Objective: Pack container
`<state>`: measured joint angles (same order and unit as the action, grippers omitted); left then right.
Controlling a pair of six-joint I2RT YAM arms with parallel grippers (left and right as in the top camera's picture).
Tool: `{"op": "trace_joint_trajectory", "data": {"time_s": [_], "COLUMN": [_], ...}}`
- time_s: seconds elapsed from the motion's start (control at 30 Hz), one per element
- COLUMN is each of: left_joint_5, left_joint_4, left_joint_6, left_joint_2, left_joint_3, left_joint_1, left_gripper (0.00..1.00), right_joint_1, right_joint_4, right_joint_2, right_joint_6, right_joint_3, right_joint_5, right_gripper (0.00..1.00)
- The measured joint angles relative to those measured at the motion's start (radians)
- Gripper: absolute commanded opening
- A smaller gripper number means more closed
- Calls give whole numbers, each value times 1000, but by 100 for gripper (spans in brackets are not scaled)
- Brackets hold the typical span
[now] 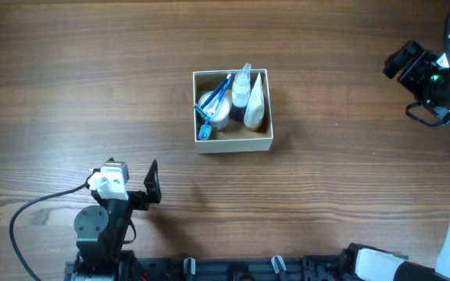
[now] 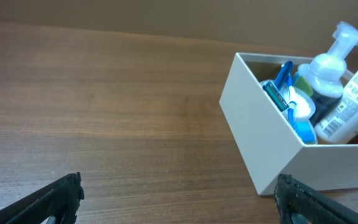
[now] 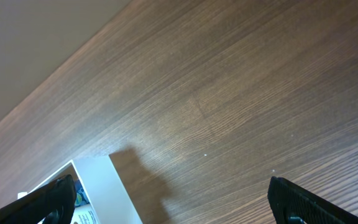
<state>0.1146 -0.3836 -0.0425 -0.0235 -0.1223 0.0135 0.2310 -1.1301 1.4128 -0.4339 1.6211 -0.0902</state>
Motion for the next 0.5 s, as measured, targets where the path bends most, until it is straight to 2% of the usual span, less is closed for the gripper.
{"op": "trace_joint_trajectory", "data": {"time_s": [0.5], "left_joint_5": [0], "left_joint_4": [3], "left_joint_6": [0], "left_joint_2": [9], "left_joint_3": [0], "left_joint_1": [0], "left_gripper": [100], "right_joint_1": [0], "right_joint_4": [0], "right_joint_2": [0], "right_joint_6": [0], "right_joint_3": [0], "right_joint_5": [0], "right_gripper": [100]}}
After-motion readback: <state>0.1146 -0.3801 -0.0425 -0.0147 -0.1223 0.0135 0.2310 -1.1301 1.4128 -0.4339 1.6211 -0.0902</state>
